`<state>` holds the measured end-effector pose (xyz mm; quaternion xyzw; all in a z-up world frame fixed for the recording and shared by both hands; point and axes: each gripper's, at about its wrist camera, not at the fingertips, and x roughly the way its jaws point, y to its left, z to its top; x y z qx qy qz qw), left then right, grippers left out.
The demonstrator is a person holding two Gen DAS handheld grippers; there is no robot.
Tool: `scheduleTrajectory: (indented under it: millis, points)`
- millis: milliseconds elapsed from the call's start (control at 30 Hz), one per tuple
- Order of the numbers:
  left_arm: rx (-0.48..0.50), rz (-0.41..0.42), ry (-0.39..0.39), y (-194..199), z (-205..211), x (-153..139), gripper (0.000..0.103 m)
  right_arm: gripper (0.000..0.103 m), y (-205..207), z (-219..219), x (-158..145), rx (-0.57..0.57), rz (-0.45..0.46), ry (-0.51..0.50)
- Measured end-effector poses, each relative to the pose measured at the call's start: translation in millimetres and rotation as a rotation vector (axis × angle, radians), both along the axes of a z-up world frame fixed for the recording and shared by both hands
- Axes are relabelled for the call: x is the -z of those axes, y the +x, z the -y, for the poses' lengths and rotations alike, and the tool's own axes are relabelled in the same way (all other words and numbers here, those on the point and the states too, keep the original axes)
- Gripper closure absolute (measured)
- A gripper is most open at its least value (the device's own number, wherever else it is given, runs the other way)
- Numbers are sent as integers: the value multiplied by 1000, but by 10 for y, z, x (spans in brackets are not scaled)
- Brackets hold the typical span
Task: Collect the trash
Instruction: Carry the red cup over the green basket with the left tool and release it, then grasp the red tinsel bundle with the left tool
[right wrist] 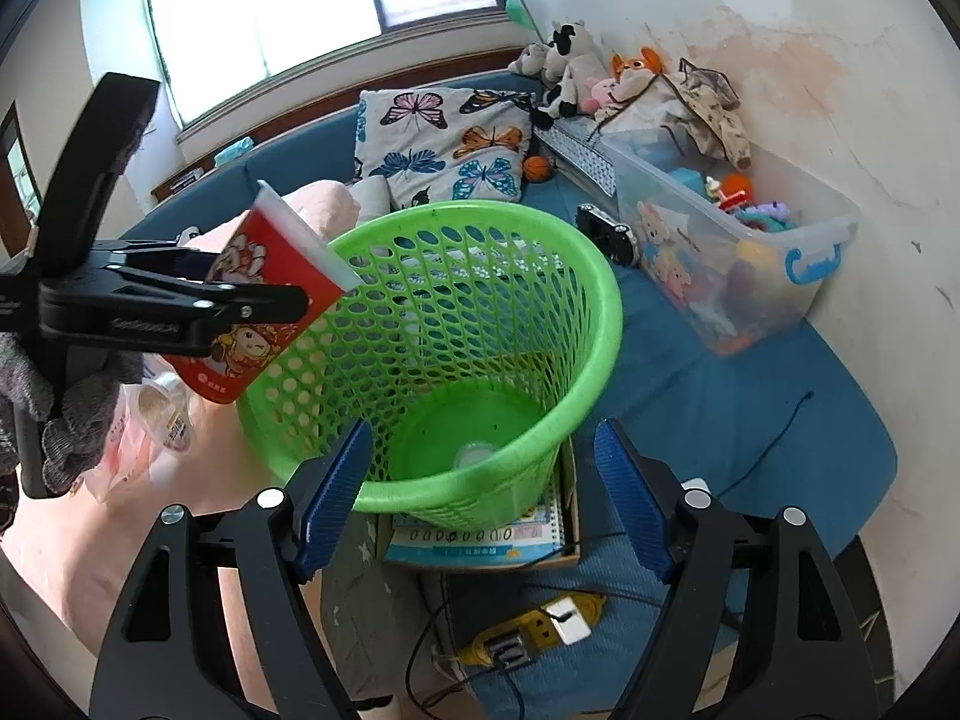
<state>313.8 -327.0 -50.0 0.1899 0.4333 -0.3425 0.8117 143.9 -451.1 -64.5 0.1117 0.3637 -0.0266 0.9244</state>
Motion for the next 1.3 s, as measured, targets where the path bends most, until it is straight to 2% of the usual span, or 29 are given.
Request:
scheduleTrajectory:
  millis: [100,300,600,833,1067,1300]
  points:
    - [-5,-12,-15,-7,-22,-3,23,27,-5,-1,3,-1,-1,7]
    - [-14,24,-70,-114,-195,-188,23,27,-39,-72,-44,-17,9,11]
    - [-130,130,-170,-481,-1005,-579,23,26,-106,-474,-172,-98,37,11]
    - [-251,238,-168,-820,-1713,-717,23,23,-123,-839,-252,-159,57,15]
    - [-369,302,-155,-1065,-2339,-758,23,22,-131,-1191,-349,-220,70,6]
    - [-473,304,-139,-1136,-2878,-613,13,21,-106,-1456,-363,-275,68,-2]
